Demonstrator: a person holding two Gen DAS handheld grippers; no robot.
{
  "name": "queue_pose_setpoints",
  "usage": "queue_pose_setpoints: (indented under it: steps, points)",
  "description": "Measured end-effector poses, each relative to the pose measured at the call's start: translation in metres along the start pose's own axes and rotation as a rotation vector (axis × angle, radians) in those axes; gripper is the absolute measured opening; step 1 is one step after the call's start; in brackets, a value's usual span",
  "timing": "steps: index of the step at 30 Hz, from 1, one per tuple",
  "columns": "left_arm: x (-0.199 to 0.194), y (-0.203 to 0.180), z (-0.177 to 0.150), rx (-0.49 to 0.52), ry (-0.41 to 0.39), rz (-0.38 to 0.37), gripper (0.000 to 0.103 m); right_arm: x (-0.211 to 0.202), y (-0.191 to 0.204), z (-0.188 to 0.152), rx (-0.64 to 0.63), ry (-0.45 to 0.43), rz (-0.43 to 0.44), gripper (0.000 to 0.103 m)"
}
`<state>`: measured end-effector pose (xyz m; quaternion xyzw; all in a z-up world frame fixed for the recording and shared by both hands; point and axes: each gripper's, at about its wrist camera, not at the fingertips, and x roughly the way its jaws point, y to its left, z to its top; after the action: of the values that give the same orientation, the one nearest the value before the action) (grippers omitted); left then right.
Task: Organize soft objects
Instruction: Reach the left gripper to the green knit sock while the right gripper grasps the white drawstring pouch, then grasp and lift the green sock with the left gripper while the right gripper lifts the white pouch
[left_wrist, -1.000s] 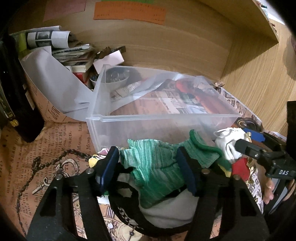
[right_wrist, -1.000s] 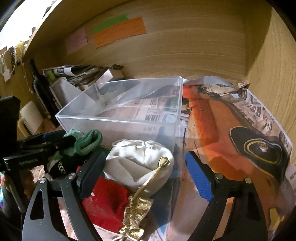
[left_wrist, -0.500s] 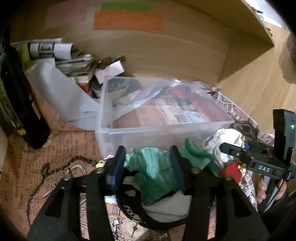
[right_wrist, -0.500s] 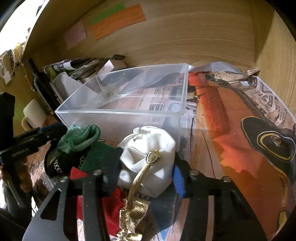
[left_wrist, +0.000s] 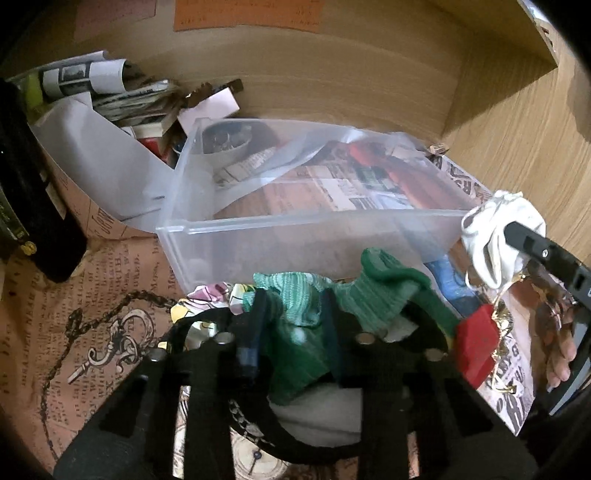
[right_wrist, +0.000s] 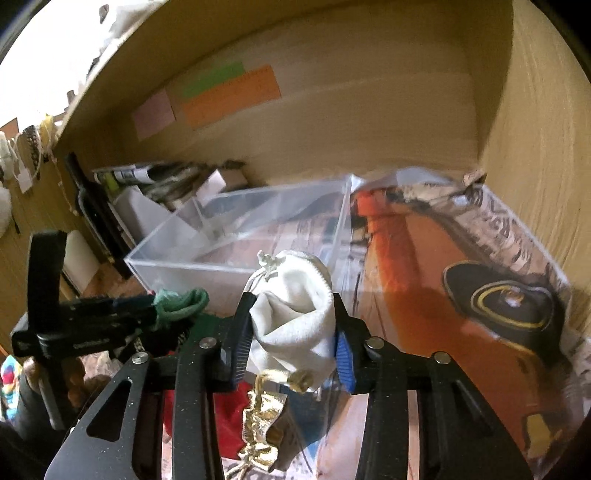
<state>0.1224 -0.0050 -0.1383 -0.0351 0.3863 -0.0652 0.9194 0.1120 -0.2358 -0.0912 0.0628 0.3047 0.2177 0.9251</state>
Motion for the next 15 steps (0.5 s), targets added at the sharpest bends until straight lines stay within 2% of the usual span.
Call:
queue_pose_setpoints:
  steps: [2,3,15]
  points:
    - [-0.002,-0.003,0.001,0.003,-0.005,-0.001,0.009,-0.004,0.0,0.002,-0.004,-0.021,0.002,0.036]
    - [-0.005,-0.004,0.0,-0.003,-0.008,-0.007,0.007,-0.007,0.001,0.003,-0.006,-0.03,0.005,0.036]
    - [-0.054,-0.014,0.011,-0.002,-0.14,-0.002,0.006,-0.032,0.02,0.018,-0.035,-0.135,0.05,0.036]
